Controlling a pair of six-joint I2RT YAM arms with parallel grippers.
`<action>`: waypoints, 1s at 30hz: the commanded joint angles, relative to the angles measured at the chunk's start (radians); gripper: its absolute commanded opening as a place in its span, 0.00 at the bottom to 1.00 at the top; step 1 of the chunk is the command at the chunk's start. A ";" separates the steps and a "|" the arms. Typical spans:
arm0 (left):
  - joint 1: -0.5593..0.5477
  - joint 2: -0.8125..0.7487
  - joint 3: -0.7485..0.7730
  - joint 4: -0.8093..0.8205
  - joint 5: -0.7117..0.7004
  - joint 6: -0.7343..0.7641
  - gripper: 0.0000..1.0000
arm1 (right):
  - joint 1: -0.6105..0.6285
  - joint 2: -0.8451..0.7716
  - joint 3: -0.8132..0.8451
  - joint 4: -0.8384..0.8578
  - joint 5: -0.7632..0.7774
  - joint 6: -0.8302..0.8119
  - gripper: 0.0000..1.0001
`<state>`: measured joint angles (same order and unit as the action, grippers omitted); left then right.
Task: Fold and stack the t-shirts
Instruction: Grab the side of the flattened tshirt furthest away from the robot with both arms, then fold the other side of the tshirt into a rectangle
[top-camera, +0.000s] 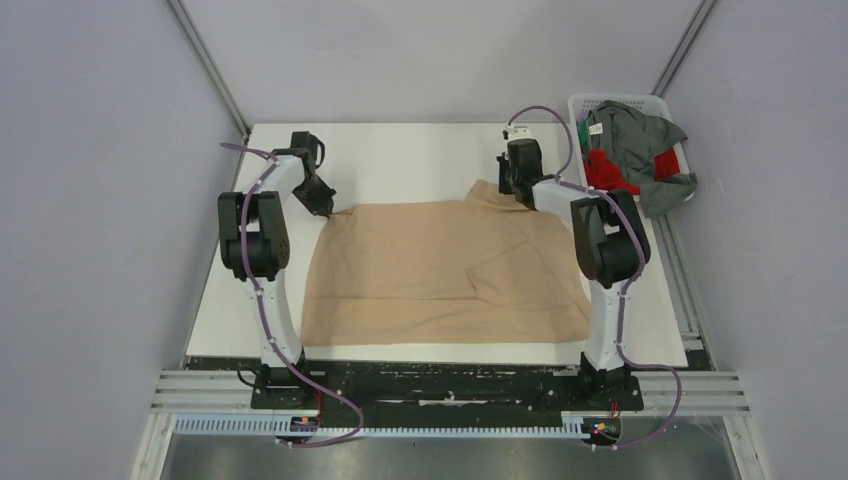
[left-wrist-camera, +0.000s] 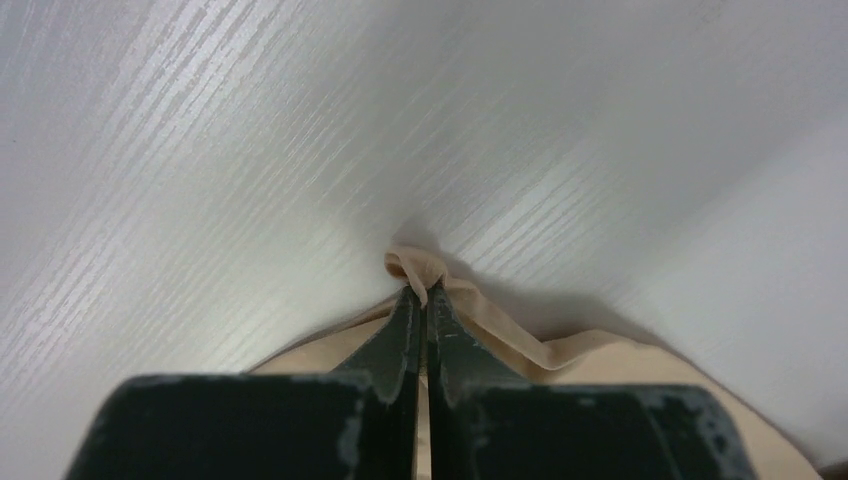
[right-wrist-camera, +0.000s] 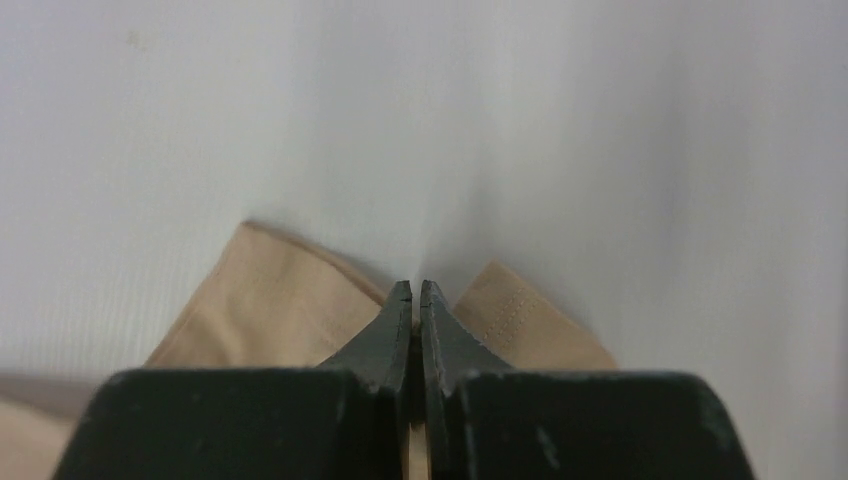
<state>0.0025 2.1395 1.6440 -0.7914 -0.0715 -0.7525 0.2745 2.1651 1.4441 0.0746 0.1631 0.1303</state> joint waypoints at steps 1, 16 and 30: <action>-0.007 -0.104 -0.018 -0.011 0.008 0.073 0.02 | -0.002 -0.222 -0.172 0.122 -0.049 -0.037 0.00; -0.067 -0.392 -0.285 0.024 -0.127 0.085 0.02 | 0.096 -0.706 -0.561 0.029 0.060 -0.058 0.00; -0.078 -0.709 -0.621 0.152 -0.132 0.047 0.02 | 0.208 -1.071 -0.695 -0.282 0.050 -0.056 0.00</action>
<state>-0.0700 1.5124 1.0843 -0.6903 -0.1780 -0.6945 0.4458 1.1538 0.7822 -0.1081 0.2070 0.0772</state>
